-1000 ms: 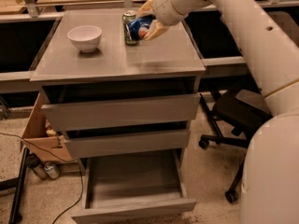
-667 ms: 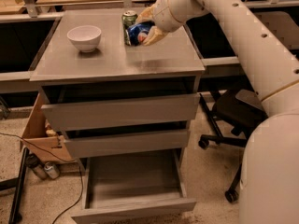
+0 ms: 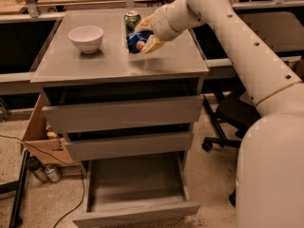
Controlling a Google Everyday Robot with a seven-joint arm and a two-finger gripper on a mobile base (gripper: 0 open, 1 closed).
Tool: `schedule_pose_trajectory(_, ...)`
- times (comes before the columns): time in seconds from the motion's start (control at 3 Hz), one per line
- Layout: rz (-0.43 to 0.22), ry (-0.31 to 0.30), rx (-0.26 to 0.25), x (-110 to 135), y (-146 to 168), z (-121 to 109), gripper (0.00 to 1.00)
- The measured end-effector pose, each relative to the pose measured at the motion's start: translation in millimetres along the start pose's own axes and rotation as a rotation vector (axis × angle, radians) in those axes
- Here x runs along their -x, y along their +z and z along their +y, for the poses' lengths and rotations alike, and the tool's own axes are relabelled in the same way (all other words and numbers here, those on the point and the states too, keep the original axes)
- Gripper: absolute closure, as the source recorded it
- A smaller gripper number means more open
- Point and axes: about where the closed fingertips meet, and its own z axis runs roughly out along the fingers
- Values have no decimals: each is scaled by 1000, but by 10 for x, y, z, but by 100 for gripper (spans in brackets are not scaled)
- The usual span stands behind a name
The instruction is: Pick pepsi can from bottom drawer and place on counter
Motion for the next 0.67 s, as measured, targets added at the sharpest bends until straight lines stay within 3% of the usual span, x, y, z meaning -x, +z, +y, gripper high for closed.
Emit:
schedule_pose_trajectory(0.33,-16,15,15,-23,89,50,54)
schedule_pose_trajectory(0.67,-22,17,18,-27,97,61,30)
